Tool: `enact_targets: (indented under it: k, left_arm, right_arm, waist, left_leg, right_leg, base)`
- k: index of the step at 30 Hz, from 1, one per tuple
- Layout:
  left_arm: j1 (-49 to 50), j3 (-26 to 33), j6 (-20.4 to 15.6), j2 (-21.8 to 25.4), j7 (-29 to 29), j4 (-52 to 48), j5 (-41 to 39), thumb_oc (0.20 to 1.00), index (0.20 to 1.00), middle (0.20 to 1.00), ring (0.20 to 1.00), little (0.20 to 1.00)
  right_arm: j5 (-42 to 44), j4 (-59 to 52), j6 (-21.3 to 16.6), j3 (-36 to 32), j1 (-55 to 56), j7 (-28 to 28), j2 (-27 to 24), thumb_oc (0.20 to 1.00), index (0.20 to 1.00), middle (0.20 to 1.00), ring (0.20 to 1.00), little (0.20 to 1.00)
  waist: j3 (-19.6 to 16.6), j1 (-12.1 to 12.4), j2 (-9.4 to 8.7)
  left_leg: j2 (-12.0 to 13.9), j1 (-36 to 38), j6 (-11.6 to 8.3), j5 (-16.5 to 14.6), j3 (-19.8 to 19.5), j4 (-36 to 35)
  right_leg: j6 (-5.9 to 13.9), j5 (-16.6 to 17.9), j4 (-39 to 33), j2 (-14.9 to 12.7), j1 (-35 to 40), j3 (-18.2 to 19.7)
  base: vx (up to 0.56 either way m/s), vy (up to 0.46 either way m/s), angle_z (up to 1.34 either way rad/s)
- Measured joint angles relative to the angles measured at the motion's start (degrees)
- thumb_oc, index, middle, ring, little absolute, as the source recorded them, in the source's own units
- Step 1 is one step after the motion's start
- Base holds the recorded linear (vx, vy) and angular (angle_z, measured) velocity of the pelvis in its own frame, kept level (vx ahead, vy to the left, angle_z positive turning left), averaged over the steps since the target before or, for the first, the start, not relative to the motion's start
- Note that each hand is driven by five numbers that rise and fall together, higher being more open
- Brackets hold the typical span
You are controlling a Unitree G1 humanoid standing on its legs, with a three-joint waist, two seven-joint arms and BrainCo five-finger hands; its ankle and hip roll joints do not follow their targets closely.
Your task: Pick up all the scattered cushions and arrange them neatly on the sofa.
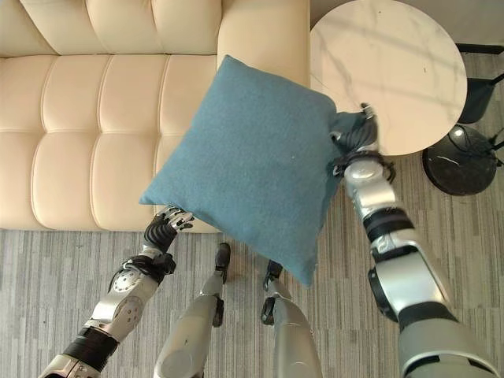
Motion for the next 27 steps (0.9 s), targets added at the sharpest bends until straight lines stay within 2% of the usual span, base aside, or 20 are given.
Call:
enact_targets:
  k: [4,12,14,27]
  left_arm:
    - [1.3,2.1,0.4,0.0,0.4,0.1,1.0,0.200,0.200,0.200,0.200,0.200]
    - [2.7,3.7,1.3,0.3,0.4,0.4,2.8,0.200,0.200,0.200,0.200,0.200]
    - [4.3,4.4,1.9,0.3,0.1,0.7,3.5,0.200,0.200,0.200,0.200,0.200]
    - [8.2,8.0,3.9,-1.4,0.4,3.5,5.4,0.200,0.200,0.200,0.200,0.200]
  right_arm:
    - [0.3,-2.6,-0.1,0.5,5.7,0.3,2.5,1.000,1.000,1.000,1.000,1.000]
    - [-1.4,-7.7,-0.1,-1.6,11.7,0.8,4.0,1.000,1.000,1.000,1.000,1.000]
    - [-2.0,-9.7,0.0,-1.7,14.8,1.9,4.5,1.000,1.000,1.000,1.000,1.000]
    - [-2.4,-16.3,0.1,-1.9,27.8,5.0,10.0,1.000,1.000,1.000,1.000,1.000]
  waist:
    - [-0.2,-1.4,-0.33]
    - [-0.3,-1.4,-0.25]
    - [-2.1,-1.4,-0.22]
    - [-5.1,-1.4,-0.19]
  left_leg:
    - [0.0,0.0,0.12,-0.3,0.0,-0.3]
    - [0.0,1.1,0.10,0.2,0.0,-0.2]
    - [-0.1,1.2,0.24,0.0,0.0,-0.3]
    - [-0.2,4.3,-0.18,-1.0,-0.2,-0.6]
  right_leg:
    - [0.10,0.2,0.0,0.0,-0.1,0.0]
    - [-0.55,0.7,-0.1,0.0,1.2,0.0]
    - [-0.50,0.6,-0.5,0.0,1.5,-0.1]
    - [0.36,0.0,-1.8,0.0,5.1,-0.3]
  base:
    - [0.00,0.000,0.00]
    - [0.00,0.000,0.00]
    - [0.00,0.000,0.00]
    - [0.00,0.000,0.00]
